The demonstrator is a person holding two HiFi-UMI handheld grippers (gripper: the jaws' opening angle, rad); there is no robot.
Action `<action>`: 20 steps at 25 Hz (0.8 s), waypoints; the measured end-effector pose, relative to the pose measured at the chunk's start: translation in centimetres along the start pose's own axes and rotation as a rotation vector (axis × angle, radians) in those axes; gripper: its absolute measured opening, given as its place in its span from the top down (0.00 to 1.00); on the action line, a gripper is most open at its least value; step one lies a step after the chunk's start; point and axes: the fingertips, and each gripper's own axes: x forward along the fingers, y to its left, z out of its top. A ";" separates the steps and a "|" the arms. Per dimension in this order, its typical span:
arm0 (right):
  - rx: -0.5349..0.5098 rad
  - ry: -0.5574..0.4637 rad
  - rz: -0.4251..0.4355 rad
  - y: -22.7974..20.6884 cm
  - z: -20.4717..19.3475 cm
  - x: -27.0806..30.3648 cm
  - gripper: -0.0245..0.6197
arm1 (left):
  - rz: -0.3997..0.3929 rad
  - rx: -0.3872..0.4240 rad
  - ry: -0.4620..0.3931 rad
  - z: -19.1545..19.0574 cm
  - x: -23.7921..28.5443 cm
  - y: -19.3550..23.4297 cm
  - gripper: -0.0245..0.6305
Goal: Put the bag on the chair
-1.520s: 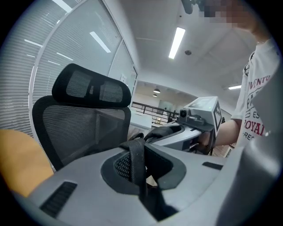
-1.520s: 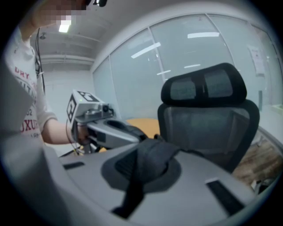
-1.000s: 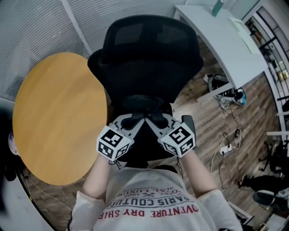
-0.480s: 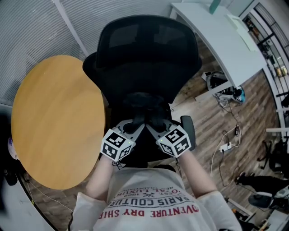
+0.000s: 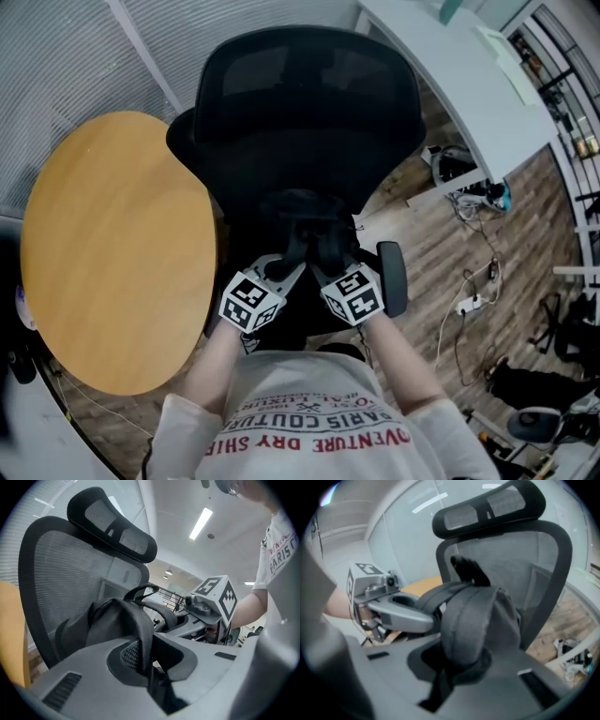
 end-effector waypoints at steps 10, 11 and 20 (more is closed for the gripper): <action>0.047 0.002 0.023 -1.2 -1.9 2.2 0.91 | -0.026 -0.075 0.047 -2.6 1.9 1.2 0.87; 0.058 -0.006 0.022 -1.4 -1.9 2.1 0.88 | -0.024 -0.076 0.045 -2.7 2.0 1.2 0.87; 0.129 -0.041 -0.098 -4.1 -1.1 0.6 0.58 | 0.106 -0.088 0.021 -3.0 1.7 2.6 0.63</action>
